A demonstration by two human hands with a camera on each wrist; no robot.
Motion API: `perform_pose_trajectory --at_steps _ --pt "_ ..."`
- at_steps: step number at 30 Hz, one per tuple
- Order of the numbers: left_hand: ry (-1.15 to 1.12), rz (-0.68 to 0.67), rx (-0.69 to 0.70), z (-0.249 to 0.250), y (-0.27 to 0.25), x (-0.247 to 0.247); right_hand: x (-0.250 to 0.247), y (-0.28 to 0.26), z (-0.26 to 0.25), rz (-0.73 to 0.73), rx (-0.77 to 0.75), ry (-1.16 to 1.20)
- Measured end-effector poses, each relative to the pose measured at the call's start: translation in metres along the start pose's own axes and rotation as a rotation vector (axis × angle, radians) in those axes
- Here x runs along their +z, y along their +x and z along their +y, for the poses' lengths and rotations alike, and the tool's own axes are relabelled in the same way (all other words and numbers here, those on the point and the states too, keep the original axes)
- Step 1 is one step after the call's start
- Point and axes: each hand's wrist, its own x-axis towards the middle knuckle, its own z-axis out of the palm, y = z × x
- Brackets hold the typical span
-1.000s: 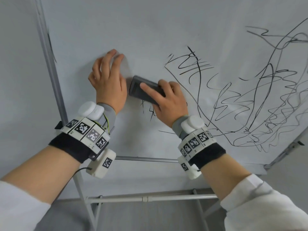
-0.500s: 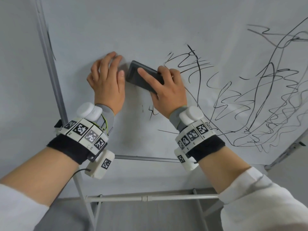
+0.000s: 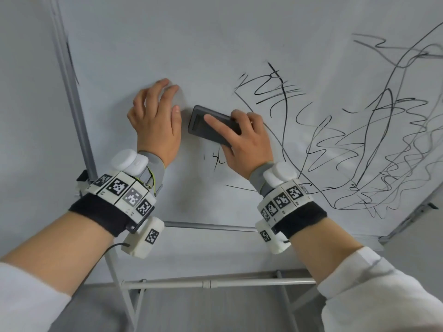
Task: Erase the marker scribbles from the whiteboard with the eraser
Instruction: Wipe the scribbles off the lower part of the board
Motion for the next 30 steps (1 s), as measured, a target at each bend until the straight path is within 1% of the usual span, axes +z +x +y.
perform_pose_trajectory --at_steps 3,7,10,13,16,18,21,24,26,28,30 --pt "0.004 0.0 -0.004 0.003 -0.001 0.001 0.002 -0.008 0.0 -0.009 -0.023 0.007" --pt "0.019 -0.006 0.016 0.009 -0.002 0.006 0.011 -0.039 -0.004 -0.094 -0.106 0.051" --pt "0.024 -0.01 0.026 0.011 -0.005 0.008 0.011 -0.051 -0.004 -0.151 -0.134 0.057" --pt "0.025 -0.008 0.013 0.013 -0.007 0.01 0.004 -0.044 -0.001 -0.132 -0.142 0.038" --pt "0.024 -0.016 0.006 0.015 -0.008 0.011 -0.002 -0.028 0.006 -0.057 -0.072 0.027" --pt "0.034 -0.017 0.004 0.015 -0.011 0.012 -0.002 -0.024 0.008 -0.043 -0.052 0.03" --pt "0.038 -0.019 0.004 0.016 -0.015 0.014 0.003 -0.037 0.004 -0.053 -0.063 0.031" --pt "0.035 -0.043 0.007 0.017 -0.022 0.015 0.01 -0.06 -0.002 -0.113 -0.105 0.033" --pt "0.035 -0.056 0.011 0.017 -0.026 0.015 0.011 -0.07 -0.003 -0.151 -0.104 0.043" --pt "0.042 -0.061 0.01 0.017 -0.028 0.015 0.009 -0.07 -0.003 -0.162 -0.113 0.038" --pt "0.046 -0.066 0.004 0.017 -0.029 0.014 0.004 -0.061 0.0 -0.121 -0.098 0.016"
